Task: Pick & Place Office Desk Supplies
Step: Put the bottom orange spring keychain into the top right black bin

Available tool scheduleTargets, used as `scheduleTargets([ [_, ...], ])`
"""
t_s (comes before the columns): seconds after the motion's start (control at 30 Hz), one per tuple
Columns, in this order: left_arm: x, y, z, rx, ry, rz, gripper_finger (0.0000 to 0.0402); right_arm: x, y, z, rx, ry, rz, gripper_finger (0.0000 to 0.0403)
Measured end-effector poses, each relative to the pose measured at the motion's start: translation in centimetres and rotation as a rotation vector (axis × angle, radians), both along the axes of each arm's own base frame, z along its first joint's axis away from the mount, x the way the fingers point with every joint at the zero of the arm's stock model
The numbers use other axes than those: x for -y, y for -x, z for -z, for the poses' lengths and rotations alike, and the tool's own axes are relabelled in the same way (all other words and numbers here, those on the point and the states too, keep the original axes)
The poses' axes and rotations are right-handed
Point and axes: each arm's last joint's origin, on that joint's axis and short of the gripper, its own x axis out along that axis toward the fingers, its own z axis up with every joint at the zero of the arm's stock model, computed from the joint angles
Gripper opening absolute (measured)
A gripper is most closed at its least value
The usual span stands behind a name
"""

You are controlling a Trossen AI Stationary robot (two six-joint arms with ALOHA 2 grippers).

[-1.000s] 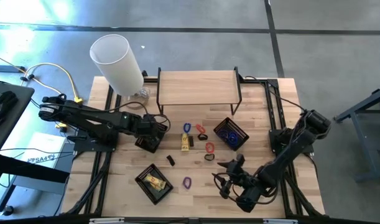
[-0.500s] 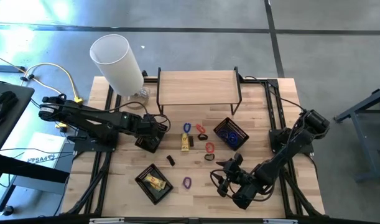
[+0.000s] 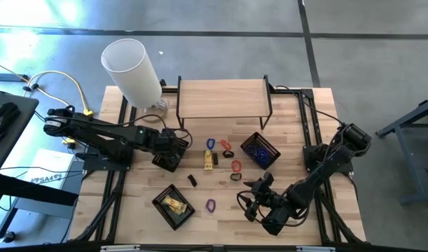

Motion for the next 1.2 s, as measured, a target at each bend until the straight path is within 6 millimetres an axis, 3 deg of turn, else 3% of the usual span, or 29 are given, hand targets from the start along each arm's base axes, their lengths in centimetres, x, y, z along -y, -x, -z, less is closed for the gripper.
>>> scheduleTargets([
  [0.3, 0.2, -0.4, -0.4, 0.041, 0.036, 0.039, 0.0093, 0.0, 0.0, 0.0, 0.0, 0.0, 0.0, 0.0227],
  [0.43, 0.6, -0.2, -1.0, 0.068, 0.148, 0.157, 0.0093, 0.0, 0.0, 0.0, 0.002, 0.001, 0.001, 0.0227],
  [0.6, 1.9, 0.4, -2.5, 0.162, 0.094, 0.272, 0.0093, 0.0, -0.1, 0.1, 0.002, 0.003, 0.002, 0.0227],
  [0.9, 6.3, -0.3, -4.7, 0.449, -0.05, 0.576, 0.0093, -0.6, -1.3, 2.4, -0.074, 0.132, -0.077, 0.0227],
  [1.2, 11.0, -0.4, -4.2, 0.526, -0.037, 0.782, 0.0093, 0.9, -3.1, 4.5, -0.202, 0.119, -0.086, 0.0227],
])
